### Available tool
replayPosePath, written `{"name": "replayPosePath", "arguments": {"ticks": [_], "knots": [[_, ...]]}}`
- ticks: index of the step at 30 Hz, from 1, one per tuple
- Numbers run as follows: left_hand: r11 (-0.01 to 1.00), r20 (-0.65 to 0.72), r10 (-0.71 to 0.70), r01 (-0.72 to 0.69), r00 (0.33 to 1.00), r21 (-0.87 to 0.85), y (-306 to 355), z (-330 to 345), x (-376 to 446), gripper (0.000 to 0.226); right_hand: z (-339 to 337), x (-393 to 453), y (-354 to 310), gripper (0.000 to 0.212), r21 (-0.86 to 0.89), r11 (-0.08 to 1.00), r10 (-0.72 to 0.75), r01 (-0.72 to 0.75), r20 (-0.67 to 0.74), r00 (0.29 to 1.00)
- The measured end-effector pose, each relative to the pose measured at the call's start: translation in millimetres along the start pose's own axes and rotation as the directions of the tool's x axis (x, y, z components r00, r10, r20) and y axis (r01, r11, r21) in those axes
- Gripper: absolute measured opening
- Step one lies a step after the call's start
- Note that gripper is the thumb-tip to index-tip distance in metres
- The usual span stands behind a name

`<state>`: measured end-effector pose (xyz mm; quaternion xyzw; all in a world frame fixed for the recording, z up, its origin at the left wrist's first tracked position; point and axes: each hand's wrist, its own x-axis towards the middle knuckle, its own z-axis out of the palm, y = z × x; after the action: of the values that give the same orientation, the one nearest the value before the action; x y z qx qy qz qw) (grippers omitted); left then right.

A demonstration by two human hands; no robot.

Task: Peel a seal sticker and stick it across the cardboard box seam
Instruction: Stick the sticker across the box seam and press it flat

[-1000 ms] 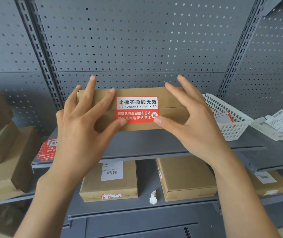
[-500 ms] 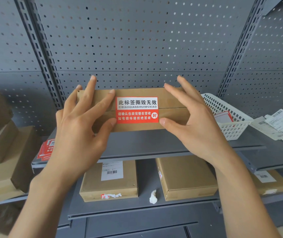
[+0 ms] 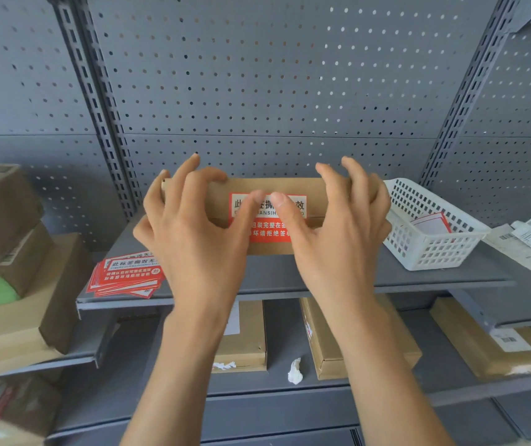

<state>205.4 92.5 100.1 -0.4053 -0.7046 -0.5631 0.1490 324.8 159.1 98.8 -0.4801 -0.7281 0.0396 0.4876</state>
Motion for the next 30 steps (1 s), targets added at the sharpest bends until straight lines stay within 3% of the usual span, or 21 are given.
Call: {"name": "replayPosePath", "arguments": {"ticks": [9,16,22,30], "knots": [[0.998,-0.045,-0.004,0.001,0.999,-0.066,-6,3,-1,0.011,3,2,14,0.045,-0.005,0.998,-0.063,0.063,-0.029,0.998],[0.992,-0.068,-0.029,0.021,0.997,-0.125,-3,3,-2,0.014,2,1,11,0.046,0.050,0.999,-0.007,0.010,-0.064,0.998],[0.999,-0.069,-0.046,0.043,0.997,-0.031,0,8,-5,0.023,7,-4,2,0.059,0.027,0.998,0.055,-0.052,-0.086,0.995],[0.999,-0.065,-0.030,0.028,0.997,-0.035,-2,8,-8,0.007,8,-3,14,0.037,0.078,0.997,0.024,-0.018,-0.087,0.996]]}}
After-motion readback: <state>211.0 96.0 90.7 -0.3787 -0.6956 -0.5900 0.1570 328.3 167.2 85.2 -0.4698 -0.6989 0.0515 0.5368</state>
